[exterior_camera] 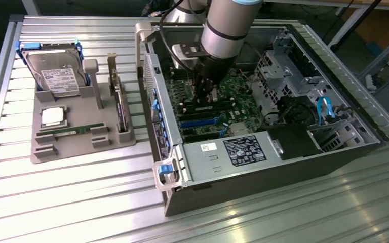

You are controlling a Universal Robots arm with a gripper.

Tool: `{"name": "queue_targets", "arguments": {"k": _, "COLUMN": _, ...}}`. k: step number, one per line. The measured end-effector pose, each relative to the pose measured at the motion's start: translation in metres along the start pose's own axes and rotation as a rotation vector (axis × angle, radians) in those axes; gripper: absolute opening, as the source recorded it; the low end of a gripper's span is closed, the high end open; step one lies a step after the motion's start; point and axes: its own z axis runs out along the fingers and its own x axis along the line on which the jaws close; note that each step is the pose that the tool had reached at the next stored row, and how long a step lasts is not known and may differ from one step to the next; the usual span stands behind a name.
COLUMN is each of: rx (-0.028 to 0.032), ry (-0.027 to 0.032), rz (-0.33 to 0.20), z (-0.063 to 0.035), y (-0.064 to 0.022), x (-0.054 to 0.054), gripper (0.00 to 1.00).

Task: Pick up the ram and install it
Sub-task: 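Press down the ram until it locks into place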

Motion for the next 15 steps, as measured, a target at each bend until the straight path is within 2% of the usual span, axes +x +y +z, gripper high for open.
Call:
{"name": "queue_targets", "arguments": {"k": 7, "rx": 0.0008, "ry": -0.0013, "rz": 0.0, "z": -0.0013, "y": -0.0001, "x": 0.0, "gripper": 0.1}}
{"name": "queue_targets", "arguments": {"k": 15, "rx": 0.0, "ry": 0.0, "rz": 0.0, "z": -0.016, "y": 0.0005, "x": 0.0, "gripper": 0.1}}
